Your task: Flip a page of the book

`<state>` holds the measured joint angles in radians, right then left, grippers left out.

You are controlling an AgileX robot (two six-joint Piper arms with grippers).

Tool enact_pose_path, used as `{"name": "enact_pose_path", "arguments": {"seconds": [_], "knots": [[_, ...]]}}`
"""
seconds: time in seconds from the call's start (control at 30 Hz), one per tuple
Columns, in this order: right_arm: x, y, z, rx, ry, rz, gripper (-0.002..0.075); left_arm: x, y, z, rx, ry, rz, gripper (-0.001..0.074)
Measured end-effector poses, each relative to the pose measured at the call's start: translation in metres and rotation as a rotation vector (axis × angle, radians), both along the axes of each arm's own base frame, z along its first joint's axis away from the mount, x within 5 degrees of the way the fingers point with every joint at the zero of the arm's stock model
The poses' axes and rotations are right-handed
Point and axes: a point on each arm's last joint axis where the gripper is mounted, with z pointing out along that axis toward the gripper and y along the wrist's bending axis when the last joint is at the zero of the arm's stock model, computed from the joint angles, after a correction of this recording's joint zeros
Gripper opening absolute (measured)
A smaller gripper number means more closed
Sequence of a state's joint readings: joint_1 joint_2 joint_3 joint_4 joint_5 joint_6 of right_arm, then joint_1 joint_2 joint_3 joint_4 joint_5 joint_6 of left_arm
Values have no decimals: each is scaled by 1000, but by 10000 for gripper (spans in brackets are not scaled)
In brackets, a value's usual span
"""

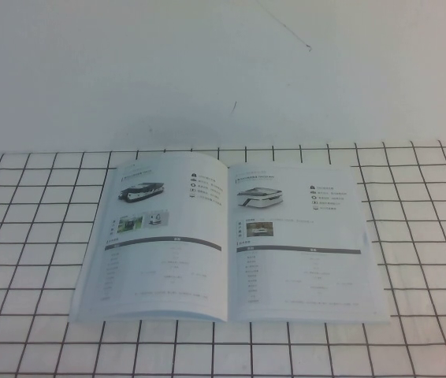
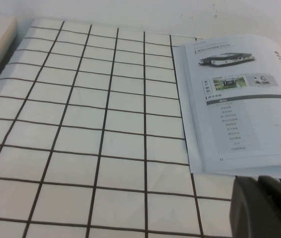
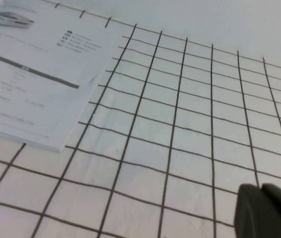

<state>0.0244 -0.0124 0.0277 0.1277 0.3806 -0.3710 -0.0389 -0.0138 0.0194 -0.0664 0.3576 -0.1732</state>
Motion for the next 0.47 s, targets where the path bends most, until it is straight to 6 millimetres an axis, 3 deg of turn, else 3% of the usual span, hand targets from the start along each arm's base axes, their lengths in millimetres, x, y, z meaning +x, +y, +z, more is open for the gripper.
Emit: {"name": "enact_pose_path", "arguments": {"seconds": [0.47], "knots": [[0,2,0,41,5,3,-2,0,0,0,-2,0,0,-2]]}}
